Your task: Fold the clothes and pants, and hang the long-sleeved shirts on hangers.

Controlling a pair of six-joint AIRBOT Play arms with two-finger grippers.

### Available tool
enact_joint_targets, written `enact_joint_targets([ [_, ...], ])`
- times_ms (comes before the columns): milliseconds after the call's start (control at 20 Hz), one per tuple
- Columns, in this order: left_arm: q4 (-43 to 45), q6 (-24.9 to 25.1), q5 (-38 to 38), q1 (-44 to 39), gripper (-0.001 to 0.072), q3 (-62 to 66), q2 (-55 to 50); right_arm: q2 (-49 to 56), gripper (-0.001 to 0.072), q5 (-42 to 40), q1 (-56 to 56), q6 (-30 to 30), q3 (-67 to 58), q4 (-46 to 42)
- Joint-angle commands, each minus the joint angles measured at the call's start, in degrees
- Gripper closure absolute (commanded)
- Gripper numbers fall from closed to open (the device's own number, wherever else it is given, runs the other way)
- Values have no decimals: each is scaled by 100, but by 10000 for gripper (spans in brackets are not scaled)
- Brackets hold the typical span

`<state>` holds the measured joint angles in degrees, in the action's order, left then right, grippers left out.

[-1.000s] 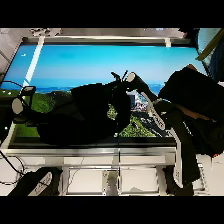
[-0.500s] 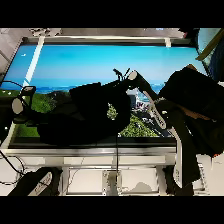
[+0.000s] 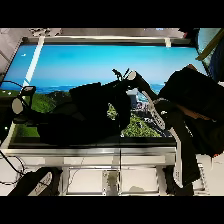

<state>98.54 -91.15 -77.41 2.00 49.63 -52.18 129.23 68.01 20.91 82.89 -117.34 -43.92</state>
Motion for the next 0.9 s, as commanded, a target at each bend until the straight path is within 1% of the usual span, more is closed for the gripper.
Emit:
enact_joint_targets([
  [0,-2,2,0,7,693,-2,-2,7,304,-57,98,0,0,-208],
  [400,-2,0,0,7,693,-2,-2,9,307,-166,164,0,0,-317],
  [450,-2,0,0,7,692,-2,-2,11,338,-164,168,0,0,-299],
  [550,-2,0,0,7,692,-2,-2,11,346,-116,188,-2,-2,-260],
  [600,-2,0,0,7,692,-2,-2,11,425,-120,199,-4,-2,-225],
  [650,-2,0,0,7,693,-2,-2,11,587,-129,212,-2,-2,-175],
  [700,-2,2,0,7,693,-2,-2,11,700,-192,225,-2,-2,-103],
  [850,2,0,2,7,693,-2,-2,-4,706,-595,219,-2,-17,-66],
])
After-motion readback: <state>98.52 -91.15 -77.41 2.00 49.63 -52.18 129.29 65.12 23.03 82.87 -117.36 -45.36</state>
